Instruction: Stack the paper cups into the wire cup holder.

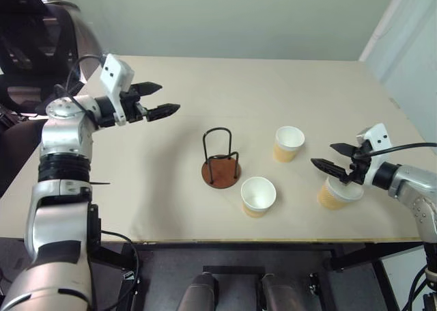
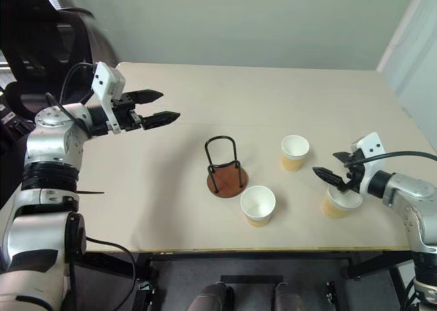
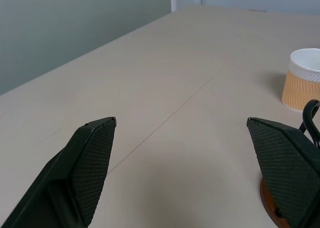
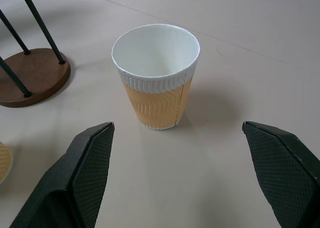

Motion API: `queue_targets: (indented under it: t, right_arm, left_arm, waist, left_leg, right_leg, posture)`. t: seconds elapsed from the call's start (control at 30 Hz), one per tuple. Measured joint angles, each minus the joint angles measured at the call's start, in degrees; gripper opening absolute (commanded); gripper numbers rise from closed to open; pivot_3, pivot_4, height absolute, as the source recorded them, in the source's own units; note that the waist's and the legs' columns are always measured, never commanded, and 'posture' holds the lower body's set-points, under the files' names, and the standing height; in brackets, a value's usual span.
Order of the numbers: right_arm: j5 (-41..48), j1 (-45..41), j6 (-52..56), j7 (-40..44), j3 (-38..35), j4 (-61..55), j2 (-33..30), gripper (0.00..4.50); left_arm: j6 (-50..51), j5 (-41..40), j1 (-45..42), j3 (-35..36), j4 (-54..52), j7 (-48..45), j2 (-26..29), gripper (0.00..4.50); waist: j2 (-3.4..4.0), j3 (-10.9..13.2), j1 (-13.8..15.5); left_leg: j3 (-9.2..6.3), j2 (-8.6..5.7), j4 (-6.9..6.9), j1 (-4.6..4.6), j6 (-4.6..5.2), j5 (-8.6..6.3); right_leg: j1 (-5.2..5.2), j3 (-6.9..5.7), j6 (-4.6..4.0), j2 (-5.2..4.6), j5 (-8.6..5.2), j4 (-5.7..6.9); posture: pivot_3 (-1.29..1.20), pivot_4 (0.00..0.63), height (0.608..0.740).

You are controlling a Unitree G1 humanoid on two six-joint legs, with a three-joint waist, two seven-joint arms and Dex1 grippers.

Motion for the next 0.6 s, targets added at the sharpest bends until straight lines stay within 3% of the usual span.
queue_targets:
  t: [0.6]
  right_arm:
    - [1.63,0.37,2.63,1.93,-0.44,-2.54,-3.96,4.17]
  left_arm:
    - [-0.65,0.23,-1.27,-1.27,2.04,-3.34,-3.77,4.48]
  waist:
    - [0.0,0.0,0.23]
  left_leg:
    - [0.0,0.0,0.0,-0.03,0.0,0.0]
  right_leg:
    - [0.0,-0.01,0.02,0.0,0.01,-0.02]
  posture:
    - [0.0,0.15,0.74]
